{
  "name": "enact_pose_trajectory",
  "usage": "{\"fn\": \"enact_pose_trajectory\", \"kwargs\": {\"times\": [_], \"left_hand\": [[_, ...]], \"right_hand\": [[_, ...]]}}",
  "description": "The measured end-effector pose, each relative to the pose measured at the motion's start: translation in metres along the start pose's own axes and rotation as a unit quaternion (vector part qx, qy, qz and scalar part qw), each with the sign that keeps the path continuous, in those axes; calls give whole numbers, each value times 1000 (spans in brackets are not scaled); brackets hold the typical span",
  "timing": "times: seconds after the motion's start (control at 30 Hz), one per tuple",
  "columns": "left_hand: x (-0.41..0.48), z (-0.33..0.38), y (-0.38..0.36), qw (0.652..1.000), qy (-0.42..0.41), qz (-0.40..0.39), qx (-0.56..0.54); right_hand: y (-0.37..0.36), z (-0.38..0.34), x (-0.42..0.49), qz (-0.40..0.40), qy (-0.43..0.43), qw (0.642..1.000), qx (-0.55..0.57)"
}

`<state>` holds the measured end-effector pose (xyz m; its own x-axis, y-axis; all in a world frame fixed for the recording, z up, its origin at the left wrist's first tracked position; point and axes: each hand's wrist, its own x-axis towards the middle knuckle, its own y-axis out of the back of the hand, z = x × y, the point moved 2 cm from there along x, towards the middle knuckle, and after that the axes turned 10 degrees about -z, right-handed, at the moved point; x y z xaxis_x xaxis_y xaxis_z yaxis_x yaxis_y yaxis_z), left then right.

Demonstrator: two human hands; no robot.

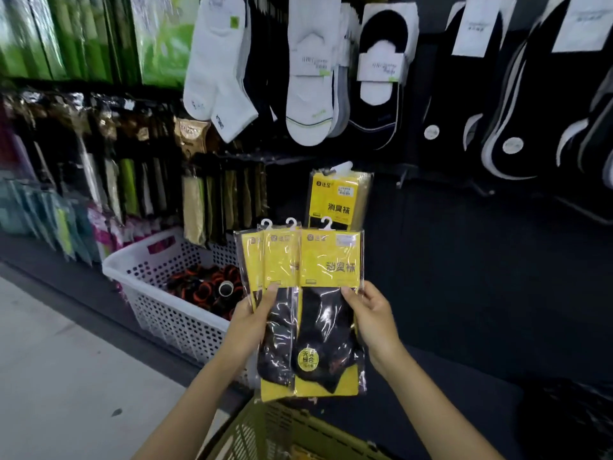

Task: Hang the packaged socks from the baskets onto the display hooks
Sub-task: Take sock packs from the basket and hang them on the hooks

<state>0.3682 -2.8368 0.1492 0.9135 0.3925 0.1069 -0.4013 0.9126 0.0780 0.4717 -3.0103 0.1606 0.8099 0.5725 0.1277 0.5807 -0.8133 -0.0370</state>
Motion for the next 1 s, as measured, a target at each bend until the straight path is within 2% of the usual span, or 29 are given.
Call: {"fn": "enact_pose_trajectory", "kwargs": {"times": [0.07,0.23,0.43,0.67,0.73,0.9,1.0], "left_hand": [[11,10,17,999,-27,28,24],[39,35,55,992,-29,111,56],[60,60,67,991,-58,117,39],[75,57,68,989,-67,120,54],[78,58,66,990,-81,100,61],[91,49,66,991,-73,98,60],[99,43,65,990,-83,98,55]], "right_hand": [[4,-11,12,22,29,999,-7],[9,-38,48,86,68,993,-34],[1,-53,89,82,73,991,-71],[-3,-37,127,109,44,993,-24],[0,-33,139,128,31,991,-17],[10,-25,167,172,34,984,-21],[17,-20,186,202,5,979,6]]}}
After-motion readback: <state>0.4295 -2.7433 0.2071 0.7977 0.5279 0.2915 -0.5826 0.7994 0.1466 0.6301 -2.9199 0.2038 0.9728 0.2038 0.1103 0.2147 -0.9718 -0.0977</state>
